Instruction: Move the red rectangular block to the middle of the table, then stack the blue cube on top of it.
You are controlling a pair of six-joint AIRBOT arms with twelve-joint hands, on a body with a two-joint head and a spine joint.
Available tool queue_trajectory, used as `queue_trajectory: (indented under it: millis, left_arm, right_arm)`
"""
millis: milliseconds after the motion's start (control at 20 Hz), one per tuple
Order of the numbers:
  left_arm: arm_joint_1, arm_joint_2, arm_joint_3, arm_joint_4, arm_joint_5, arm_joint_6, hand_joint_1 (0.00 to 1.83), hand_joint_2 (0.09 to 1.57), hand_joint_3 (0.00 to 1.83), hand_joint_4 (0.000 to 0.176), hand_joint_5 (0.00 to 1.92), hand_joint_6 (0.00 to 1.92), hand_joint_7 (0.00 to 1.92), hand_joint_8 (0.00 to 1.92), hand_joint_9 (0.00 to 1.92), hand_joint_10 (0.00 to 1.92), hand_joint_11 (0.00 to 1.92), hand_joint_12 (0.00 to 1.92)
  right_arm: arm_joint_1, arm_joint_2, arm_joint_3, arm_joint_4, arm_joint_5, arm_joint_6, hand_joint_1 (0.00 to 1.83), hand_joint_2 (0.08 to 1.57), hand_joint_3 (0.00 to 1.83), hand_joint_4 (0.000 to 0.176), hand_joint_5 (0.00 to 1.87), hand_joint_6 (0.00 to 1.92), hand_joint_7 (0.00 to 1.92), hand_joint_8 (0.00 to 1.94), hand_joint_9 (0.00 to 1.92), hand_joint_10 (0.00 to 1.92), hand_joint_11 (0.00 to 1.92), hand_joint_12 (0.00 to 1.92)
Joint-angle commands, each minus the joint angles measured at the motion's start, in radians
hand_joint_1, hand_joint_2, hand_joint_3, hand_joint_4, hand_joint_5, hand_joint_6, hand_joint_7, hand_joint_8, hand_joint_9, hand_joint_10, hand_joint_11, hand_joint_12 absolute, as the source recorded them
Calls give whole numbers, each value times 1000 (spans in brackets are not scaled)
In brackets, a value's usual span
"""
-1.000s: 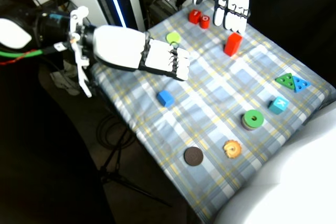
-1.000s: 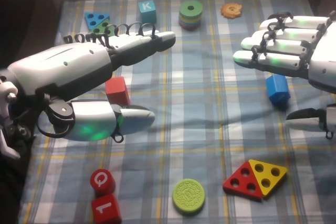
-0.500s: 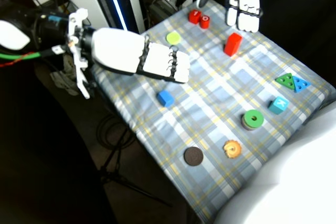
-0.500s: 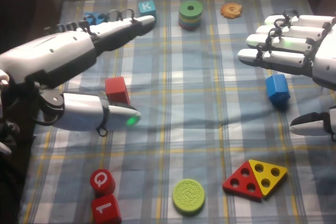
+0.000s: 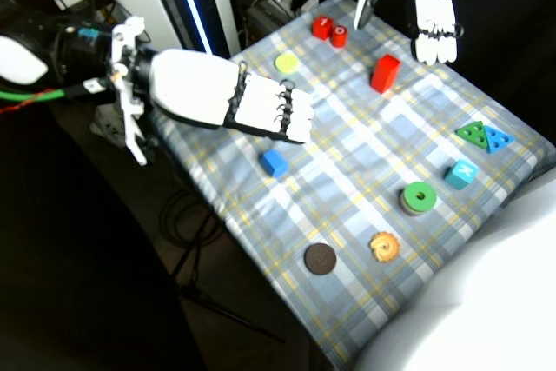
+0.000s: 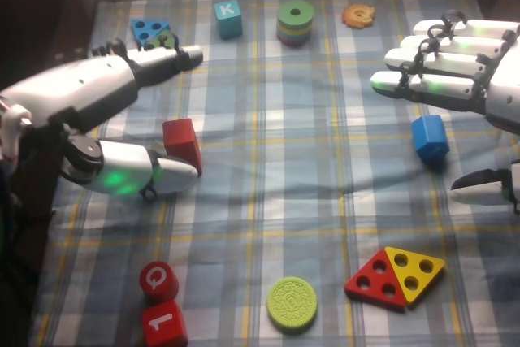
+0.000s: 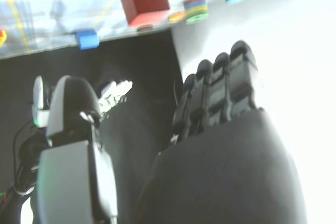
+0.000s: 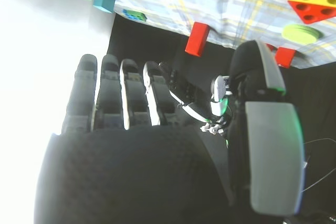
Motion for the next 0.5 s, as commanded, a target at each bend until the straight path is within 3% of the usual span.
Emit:
queue_trajectory:
  millis: [0,100,150,200,250,300,350,450]
  left_arm:
    - [-8,-4,9,3,-92,4,856,1041,3,0,168,16,201,19,139,56,0,0]
    - [-9,-23,34,-27,-79,7,793,1052,4,0,214,24,281,38,223,99,20,10]
    - [-9,-30,43,-39,-77,7,803,1052,0,0,258,10,327,11,168,324,3,264]
    - [-9,-38,52,-50,-76,7,742,1070,0,0,264,5,323,22,99,536,0,916]
    - [-9,-46,60,-60,-74,7,745,1070,0,0,272,4,331,19,19,784,0,1426]
    - [-9,-53,67,-66,-74,7,743,1064,0,0,293,7,356,22,3,935,0,1770]
    - [-9,-58,72,-71,-71,7,725,1074,2,0,294,5,348,15,0,951,0,1891]
    - [-9,-67,80,-79,-63,7,740,1069,0,0,336,17,396,28,37,1012,0,1920]
  right_arm:
    - [9,0,3,21,108,-2,479,1114,1,25,0,0,0,0,0,0,0,0]
    - [8,0,3,22,108,-2,478,1116,2,30,0,0,0,0,0,0,0,0]
    - [8,0,3,23,108,-2,488,1117,2,21,0,0,0,0,0,0,0,0]
    - [7,0,3,25,108,-2,487,1118,2,17,0,0,0,0,0,0,0,0]
    - [6,0,3,28,108,-2,494,1118,2,13,0,0,0,0,0,0,0,0]
    - [5,0,4,30,108,-2,496,1115,0,20,0,0,0,0,0,0,0,0]
    - [4,-1,4,31,108,-2,508,1118,1,32,0,0,0,0,0,0,0,0]
    - [4,-1,4,33,108,-2,512,1116,0,41,0,0,0,0,0,0,0,0]
